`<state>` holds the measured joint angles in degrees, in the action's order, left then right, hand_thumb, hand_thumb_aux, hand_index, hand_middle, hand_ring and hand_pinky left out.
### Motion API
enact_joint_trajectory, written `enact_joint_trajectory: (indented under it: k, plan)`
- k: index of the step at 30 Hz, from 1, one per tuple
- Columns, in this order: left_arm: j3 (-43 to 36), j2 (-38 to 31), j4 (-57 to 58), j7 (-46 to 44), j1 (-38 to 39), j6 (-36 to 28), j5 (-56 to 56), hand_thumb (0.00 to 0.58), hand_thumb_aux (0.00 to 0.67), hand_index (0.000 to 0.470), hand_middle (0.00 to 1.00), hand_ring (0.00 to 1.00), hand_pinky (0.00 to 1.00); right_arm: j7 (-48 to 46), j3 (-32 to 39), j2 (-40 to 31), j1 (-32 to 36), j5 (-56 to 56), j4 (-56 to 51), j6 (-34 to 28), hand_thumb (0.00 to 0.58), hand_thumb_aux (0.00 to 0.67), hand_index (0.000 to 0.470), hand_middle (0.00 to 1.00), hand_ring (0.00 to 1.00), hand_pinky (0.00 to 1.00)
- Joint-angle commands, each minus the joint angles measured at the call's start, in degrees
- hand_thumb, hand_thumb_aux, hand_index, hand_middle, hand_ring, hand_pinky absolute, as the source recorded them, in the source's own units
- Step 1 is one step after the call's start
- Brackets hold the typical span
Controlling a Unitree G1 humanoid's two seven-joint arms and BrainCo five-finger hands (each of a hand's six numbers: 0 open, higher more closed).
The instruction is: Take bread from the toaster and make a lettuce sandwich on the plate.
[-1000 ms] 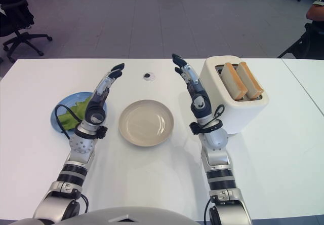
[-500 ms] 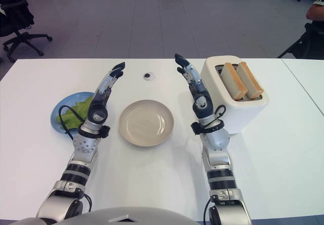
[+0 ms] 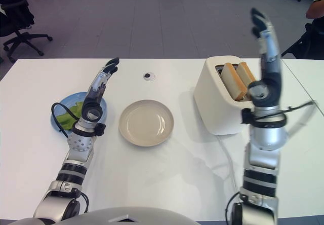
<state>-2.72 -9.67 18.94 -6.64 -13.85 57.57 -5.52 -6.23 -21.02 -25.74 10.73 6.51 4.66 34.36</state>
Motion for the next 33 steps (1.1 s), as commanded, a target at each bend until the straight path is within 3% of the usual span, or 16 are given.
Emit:
enact_joint_trajectory:
  k: [1, 7, 13, 14, 15, 17, 18, 19, 28, 29, 33]
  plan:
    - [0.8, -0.9, 0.1, 0.0, 0.4, -0.3, 0.2, 0.0, 0.0, 0.0, 0.0, 0.0, 0.0, 5.7, -5.3, -9.1, -0.8, 12.2, -9.2, -5.2, 0.0, 0.0, 0.0, 0.0, 0.0, 0.0]
    - [0.7, -1.0, 0.4, -0.2, 0.1, -0.4, -0.3, 0.0, 0.0, 0.0, 0.0, 0.0, 0.0, 7.6, 0.4, -18.2, -2.3, 20.4, -27.8, -8.0, 0.0, 0.0, 0.0, 0.0, 0.0, 0.0]
    - [1.1, -1.4, 0.9, -0.1, 0.0, -0.1, -0.3, 0.0, 0.0, 0.0, 0.0, 0.0, 0.0, 5.0, 7.2, -19.8, -2.2, 20.0, -34.3, -6.7, 0.0, 0.0, 0.0, 0.0, 0.0, 0.0]
    - [1.1, -1.4, 1.1, -0.1, -0.1, 0.0, -0.3, 0.0, 0.0, 0.0, 0.0, 0.0, 0.0, 5.2, 7.8, -19.9, -2.0, 19.9, -34.9, -6.5, 0.132, 0.081, 0.057, 0.0, 0.0, 0.0]
    - [1.1, -1.5, 1.2, -0.1, -0.1, 0.0, -0.3, 0.0, 0.0, 0.0, 0.0, 0.0, 0.0, 5.4, 8.3, -20.1, -1.8, 19.8, -35.4, -6.2, 0.408, 0.305, 0.214, 0.0, 0.0, 0.0]
    - [1.0, -1.5, 1.3, -0.1, -0.2, 0.1, -0.3, 0.0, 0.0, 0.0, 0.0, 0.0, 0.0, 6.1, 9.1, -20.2, -1.6, 19.2, -35.5, -5.3, 0.543, 0.502, 0.352, 0.0, 0.0, 0.0]
    - [1.0, -1.5, 1.3, -0.1, -0.3, 0.2, -0.4, 0.0, 0.0, 0.0, 0.0, 0.0, 0.0, 6.4, 9.4, -20.3, -1.6, 18.7, -35.0, -4.8, 0.56, 0.547, 0.383, 0.0, 0.0, 0.0]
    - [1.0, -1.6, 1.5, -0.1, -0.3, 0.3, -0.3, 0.0, 0.0, 0.0, 0.0, 0.0, 0.0, 6.6, 9.5, -20.3, -1.5, 18.0, -34.7, -4.2, 0.58, 0.67, 0.47, 0.0, 0.0, 0.0]
    - [1.1, -1.7, 1.9, -0.1, -0.4, 0.6, -0.3, 0.0, 0.0, 0.0, 0.0, 0.0, 0.0, 9.3, 8.5, -20.0, -0.9, 13.2, -30.9, 0.4, 0.58, 0.67, 0.47, 0.0, 0.0, 0.0]
    - [1.1, -1.6, 2.0, -0.1, -0.4, 0.6, -0.3, 0.0, 0.0, 0.0, 0.0, 0.0, 0.0, 9.7, 8.0, -20.0, -0.9, 12.5, -30.4, 1.0, 0.58, 0.67, 0.47, 0.06, 0.06, 0.06]
    - [1.6, -1.9, 2.3, 0.4, -0.7, 0.7, -0.8, 0.0, 0.0, 0.0, 0.0, 0.0, 0.0, 10.8, 4.6, -18.9, -0.4, 7.3, -27.3, 2.3, 0.58, 0.67, 0.47, 0.96, 0.96, 0.96]
